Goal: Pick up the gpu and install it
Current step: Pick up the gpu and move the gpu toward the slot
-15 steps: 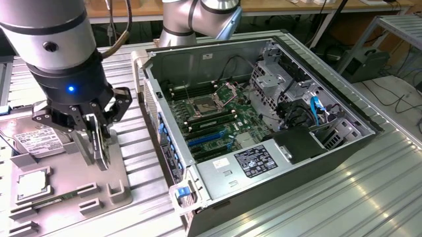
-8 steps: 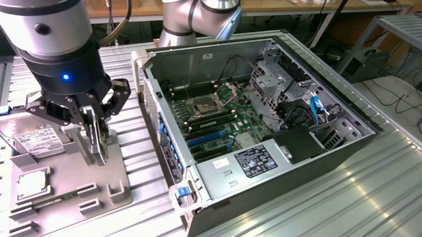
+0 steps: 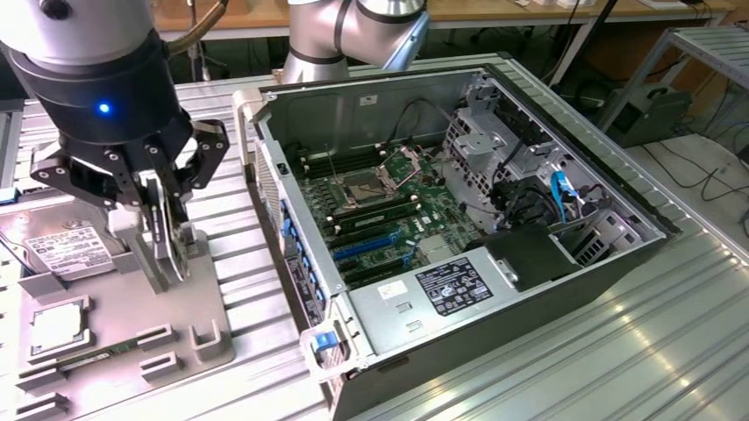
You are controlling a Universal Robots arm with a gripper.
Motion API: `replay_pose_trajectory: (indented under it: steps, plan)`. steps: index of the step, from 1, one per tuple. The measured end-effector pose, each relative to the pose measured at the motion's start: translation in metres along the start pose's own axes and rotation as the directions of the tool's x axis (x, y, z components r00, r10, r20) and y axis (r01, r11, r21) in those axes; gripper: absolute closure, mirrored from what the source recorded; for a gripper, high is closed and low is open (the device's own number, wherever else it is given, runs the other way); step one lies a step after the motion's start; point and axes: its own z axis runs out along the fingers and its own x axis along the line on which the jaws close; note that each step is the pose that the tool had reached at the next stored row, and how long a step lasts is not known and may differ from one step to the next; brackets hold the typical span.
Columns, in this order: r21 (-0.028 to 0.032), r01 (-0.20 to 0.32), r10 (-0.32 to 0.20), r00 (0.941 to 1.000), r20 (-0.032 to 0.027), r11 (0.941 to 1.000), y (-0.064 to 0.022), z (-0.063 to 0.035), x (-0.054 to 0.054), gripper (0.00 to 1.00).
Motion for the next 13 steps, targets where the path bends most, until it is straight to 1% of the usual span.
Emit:
replay_pose_trajectory:
  steps: [8, 13]
  plan:
    - [0.0000, 0.000, 0.000, 1.0000, 0.0000, 1.0000, 0.0010, -0.0229, -0.001, 0.72]
    - [0.0000, 0.000, 0.000, 1.0000, 0.0001, 1.0000, 0.0018, -0.0395, -0.001, 0.72]
